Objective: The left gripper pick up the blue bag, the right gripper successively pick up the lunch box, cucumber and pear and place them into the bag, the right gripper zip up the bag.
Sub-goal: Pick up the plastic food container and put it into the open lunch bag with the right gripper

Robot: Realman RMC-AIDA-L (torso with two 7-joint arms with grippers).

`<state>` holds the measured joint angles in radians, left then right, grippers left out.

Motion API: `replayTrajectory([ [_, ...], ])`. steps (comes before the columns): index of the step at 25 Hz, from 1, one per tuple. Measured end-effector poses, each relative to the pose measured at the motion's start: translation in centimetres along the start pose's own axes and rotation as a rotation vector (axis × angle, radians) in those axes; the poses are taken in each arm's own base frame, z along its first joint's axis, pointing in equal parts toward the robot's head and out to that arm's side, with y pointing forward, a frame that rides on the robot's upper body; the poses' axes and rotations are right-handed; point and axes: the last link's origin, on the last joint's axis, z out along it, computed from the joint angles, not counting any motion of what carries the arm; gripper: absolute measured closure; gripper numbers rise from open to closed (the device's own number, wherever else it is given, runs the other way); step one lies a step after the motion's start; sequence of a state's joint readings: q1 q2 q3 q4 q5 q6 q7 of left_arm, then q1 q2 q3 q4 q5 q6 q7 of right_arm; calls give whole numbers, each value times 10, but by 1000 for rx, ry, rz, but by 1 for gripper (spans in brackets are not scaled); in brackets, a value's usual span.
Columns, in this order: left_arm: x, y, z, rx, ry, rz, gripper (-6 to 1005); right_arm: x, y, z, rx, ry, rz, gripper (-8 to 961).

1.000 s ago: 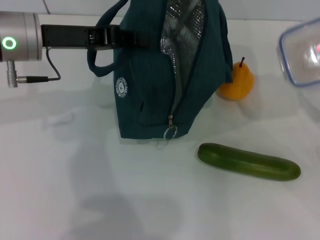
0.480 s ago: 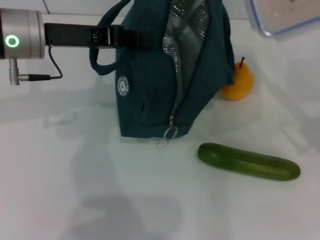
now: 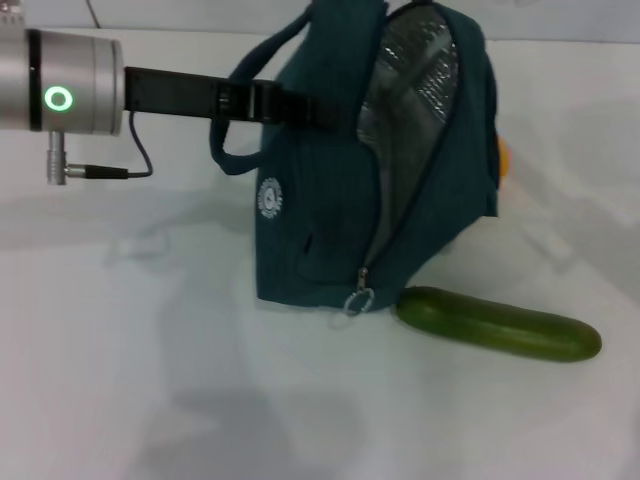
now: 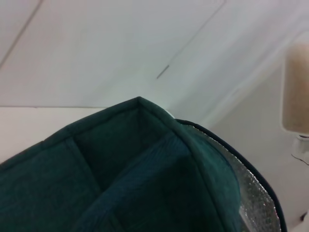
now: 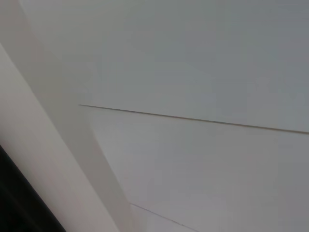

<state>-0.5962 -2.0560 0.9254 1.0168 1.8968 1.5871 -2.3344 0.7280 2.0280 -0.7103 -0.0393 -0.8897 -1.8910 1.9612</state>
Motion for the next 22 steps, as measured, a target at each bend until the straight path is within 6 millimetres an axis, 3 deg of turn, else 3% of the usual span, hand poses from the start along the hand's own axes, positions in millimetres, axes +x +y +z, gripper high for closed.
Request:
replayTrajectory([
  [7,-1,3,3,-28,-10,-6,957,1,-5,2,32,12,-3,858],
  [22,-2,5,8,-64,-6,-16,957,13,-45,-13,325,93,-55,858],
])
